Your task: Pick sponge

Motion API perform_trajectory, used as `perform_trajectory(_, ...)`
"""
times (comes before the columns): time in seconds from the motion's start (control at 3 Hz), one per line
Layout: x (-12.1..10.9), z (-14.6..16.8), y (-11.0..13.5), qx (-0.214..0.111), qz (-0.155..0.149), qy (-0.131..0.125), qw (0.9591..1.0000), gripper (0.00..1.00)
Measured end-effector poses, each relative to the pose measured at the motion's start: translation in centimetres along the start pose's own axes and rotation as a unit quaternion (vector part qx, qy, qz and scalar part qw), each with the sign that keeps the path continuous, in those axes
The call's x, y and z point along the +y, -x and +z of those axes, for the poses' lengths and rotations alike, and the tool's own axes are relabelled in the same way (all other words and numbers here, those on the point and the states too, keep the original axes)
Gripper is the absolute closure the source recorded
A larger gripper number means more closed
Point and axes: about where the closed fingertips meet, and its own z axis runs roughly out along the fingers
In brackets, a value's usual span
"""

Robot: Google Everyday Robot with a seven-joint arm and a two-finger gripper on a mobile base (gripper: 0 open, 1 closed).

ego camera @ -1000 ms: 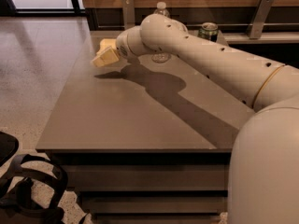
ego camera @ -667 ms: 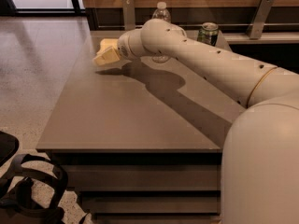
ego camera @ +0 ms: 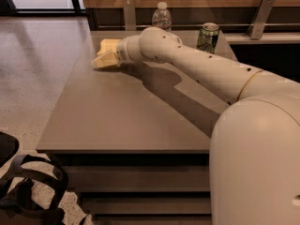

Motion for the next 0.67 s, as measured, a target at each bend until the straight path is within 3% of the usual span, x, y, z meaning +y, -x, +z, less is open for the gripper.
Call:
perform_trajectory(0.33,0.61,0.88,-0.94,-0.006,0.012,0.002,0.9999,0.14)
perform_trajectory(0.67,0.83,1.11,-1.01,-0.006,0.013,0.004,0.9999,0.38)
